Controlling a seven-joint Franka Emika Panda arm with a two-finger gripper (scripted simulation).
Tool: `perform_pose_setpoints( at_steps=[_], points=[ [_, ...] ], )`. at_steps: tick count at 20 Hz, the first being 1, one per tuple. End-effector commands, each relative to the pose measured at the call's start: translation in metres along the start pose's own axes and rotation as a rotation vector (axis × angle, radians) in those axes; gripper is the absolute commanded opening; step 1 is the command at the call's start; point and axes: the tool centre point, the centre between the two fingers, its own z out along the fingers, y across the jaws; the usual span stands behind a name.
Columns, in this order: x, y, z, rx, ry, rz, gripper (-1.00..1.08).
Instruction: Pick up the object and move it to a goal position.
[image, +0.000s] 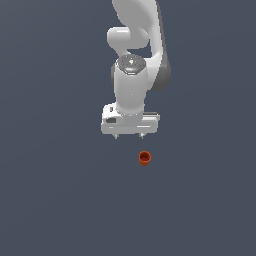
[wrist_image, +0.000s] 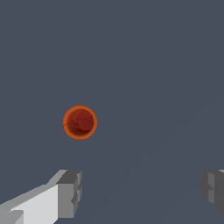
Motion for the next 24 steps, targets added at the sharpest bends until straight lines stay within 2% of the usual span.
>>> perform_pose_setpoints(
  at_steps=[1, 10, 17, 24],
  points=[
    [0.000, 0.000, 0.000, 0.000, 0.000, 0.000, 1.00],
    [-0.006, -0.033, 0.014, 0.027, -0.015, -0.015, 1.00],
    [-0.005, -0.032, 0.013, 0.026, -0.014, -0.014, 1.00],
    [0.004, -0.041, 0.029, 0.024, -0.018, 0.001, 1.00]
  ],
)
